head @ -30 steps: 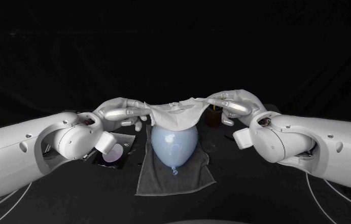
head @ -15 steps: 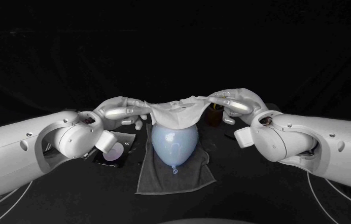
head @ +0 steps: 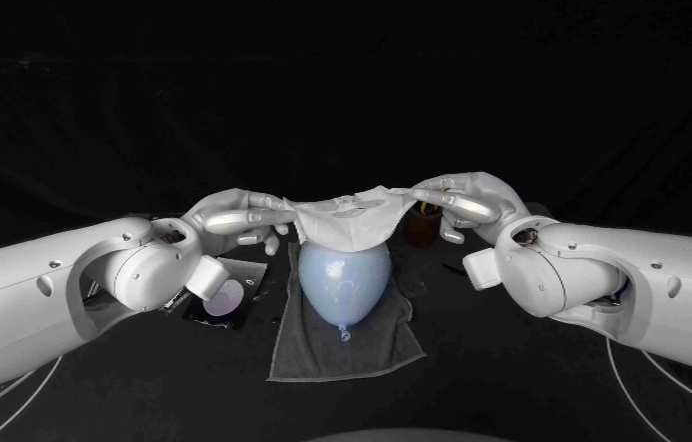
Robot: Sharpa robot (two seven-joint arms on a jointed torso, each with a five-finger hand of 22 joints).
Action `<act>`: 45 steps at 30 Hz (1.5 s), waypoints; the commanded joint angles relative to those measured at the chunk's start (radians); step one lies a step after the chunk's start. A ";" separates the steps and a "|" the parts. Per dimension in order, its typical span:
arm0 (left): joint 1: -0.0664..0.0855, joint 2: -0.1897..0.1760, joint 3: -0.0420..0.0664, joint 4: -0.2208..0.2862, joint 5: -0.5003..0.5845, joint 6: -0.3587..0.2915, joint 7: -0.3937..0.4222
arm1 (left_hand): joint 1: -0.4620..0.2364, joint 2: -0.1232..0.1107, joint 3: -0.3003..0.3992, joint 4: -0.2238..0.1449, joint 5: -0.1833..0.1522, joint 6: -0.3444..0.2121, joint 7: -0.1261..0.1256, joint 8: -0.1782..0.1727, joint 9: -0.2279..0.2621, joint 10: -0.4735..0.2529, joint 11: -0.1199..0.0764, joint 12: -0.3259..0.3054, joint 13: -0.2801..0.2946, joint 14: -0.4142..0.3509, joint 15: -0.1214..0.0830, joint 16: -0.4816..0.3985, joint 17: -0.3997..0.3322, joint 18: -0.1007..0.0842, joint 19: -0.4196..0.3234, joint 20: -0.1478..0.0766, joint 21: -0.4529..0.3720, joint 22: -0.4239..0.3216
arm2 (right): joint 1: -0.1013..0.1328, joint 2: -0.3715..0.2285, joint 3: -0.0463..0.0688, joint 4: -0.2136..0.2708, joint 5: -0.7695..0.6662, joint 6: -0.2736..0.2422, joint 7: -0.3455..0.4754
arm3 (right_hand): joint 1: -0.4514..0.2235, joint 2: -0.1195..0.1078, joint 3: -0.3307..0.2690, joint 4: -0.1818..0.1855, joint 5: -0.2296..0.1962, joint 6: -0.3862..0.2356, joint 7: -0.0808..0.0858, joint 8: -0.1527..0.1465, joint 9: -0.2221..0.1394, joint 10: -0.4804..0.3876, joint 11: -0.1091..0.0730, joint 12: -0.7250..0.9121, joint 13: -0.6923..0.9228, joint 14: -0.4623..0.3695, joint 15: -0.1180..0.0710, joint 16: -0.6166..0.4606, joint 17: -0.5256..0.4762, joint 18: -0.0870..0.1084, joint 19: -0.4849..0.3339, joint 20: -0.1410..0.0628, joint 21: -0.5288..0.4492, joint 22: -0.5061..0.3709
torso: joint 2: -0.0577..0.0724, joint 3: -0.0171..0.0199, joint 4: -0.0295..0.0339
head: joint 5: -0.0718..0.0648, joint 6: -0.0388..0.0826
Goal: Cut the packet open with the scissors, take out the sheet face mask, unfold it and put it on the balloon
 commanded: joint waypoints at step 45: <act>-0.002 -0.004 0.001 0.003 0.008 0.024 0.013 | 0.003 0.011 -0.001 -0.005 0.003 -0.004 0.005 0.005 0.035 -0.002 0.001 0.003 -0.001 0.002 0.000 0.003 -0.001 0.011 -0.009 0.001 0.007 0.001 | 0.000 0.000 0.000 0.004 -0.003 0.004 0.017 | -0.001 0.008 0.001 -0.003 0.002 0.005 -0.001 0.005 0.040 0.097 -0.008 0.007 0.248 0.102 -0.008 0.005 0.263 0.012 0.004 0.000 -0.001 0.089 | 0.000 0.0000 0.0001 | -0.003 0.002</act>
